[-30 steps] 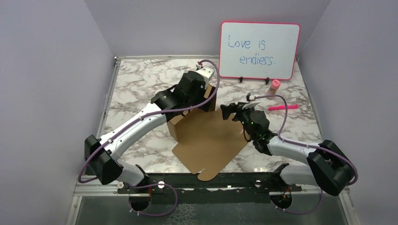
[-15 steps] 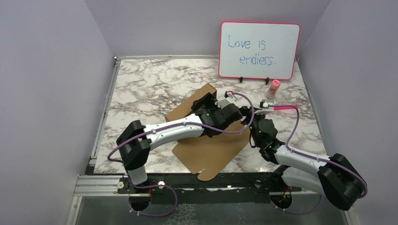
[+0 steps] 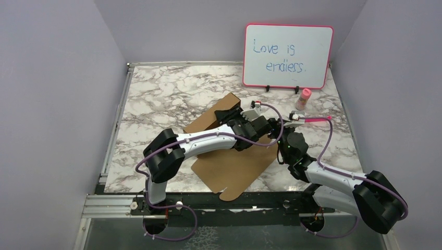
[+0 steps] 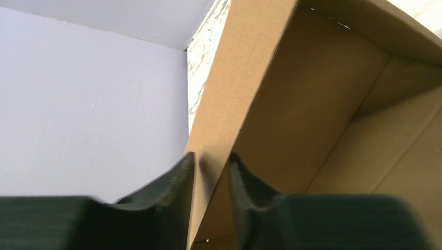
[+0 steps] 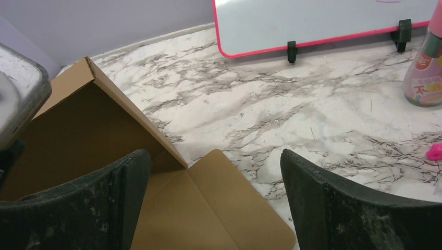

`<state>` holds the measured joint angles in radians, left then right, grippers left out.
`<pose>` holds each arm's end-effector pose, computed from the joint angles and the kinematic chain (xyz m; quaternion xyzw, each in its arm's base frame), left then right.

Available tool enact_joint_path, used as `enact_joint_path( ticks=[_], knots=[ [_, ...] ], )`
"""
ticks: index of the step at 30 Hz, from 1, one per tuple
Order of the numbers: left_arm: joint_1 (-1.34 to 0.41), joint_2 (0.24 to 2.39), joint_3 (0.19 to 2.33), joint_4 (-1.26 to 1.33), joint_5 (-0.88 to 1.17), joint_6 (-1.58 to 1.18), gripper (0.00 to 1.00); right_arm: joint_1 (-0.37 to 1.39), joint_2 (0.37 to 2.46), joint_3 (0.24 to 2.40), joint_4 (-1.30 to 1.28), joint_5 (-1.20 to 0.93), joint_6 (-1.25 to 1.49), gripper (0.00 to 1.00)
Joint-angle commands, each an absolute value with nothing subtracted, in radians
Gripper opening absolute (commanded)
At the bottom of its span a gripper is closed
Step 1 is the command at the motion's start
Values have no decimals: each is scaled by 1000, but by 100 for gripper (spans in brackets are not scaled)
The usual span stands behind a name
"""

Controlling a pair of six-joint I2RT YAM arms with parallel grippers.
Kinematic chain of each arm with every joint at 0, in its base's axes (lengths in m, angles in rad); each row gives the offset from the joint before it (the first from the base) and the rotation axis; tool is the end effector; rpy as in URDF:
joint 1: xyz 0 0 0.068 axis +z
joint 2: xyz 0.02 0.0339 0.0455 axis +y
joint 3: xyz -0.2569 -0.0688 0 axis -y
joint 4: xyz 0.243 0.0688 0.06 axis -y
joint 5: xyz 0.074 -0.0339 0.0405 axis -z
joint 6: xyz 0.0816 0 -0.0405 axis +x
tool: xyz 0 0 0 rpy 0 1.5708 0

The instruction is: Fold the paper box

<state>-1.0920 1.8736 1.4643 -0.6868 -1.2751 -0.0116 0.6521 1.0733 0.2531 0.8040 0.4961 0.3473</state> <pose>0.2481 -0.3085 0.2301 0.2817 0.7418 0.3936 0.4642 0.2245 0.1225 0.2001 0.0653 0.7091 0.1722 0.6806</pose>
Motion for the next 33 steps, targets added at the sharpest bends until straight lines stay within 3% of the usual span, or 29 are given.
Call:
enact_joint_path(
  ticks=[1,7,21,33],
  knots=[
    [-1065,1850,1499,-695,-1337,-5,21,647,1063,239,857,475,345,100],
    [-978,1771,1509,-695,-1165,-24,7,647,1015,282,830,411,298,100],
    [-607,1616,1421,-694,-467,-239,7,646,882,720,225,243,222,100],
    [-382,1543,1086,-439,-35,-457,7,646,897,935,-111,214,241,100]
  ],
)
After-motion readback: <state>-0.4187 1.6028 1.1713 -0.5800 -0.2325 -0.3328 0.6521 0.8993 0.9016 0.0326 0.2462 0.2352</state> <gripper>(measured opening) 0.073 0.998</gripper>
